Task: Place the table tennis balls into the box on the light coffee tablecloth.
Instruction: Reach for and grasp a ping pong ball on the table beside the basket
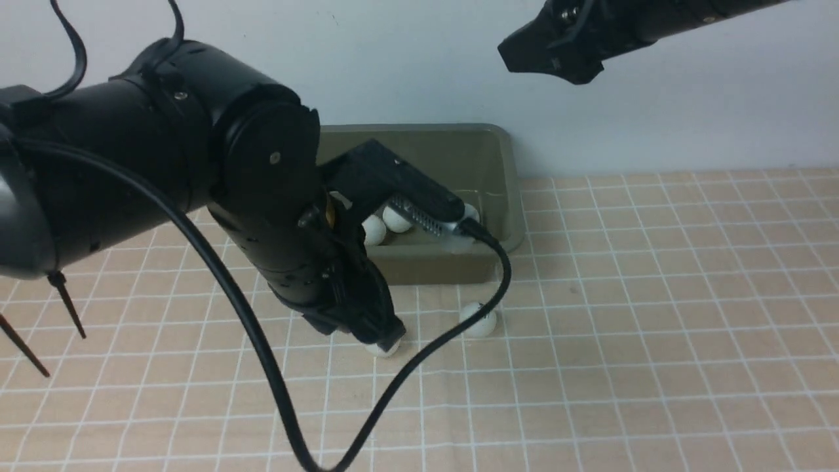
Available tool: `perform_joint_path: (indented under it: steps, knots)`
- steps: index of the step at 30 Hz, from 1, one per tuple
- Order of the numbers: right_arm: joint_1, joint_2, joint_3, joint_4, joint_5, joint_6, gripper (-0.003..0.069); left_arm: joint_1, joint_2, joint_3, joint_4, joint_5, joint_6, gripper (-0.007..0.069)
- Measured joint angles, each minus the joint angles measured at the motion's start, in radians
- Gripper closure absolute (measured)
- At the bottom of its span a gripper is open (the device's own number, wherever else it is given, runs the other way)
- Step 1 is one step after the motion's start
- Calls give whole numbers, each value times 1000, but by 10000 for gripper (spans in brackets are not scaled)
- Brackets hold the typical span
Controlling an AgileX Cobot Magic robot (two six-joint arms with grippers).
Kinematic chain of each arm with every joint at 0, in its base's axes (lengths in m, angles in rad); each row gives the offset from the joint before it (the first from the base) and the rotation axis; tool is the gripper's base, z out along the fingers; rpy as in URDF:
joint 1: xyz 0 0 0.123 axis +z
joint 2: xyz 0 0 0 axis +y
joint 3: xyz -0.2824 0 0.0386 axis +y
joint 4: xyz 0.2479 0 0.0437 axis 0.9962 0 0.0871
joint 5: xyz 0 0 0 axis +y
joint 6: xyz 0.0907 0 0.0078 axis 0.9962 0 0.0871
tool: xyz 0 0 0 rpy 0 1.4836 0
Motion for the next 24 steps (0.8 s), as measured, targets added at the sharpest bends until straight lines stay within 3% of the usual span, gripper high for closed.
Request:
perform_joint_path:
  steps: [6, 9, 24]
  knots:
    - [0, 0, 0, 0, 0, -3, 168, 45, 80, 0, -27, -108, 31, 279]
    - [0, 0, 0, 0, 0, -4, 168, 53, 134, 0, -25, -166, 33, 218]
    - [0, 0, 0, 0, 0, -4, 168, 53, 335, 0, -24, -333, 27, 199]
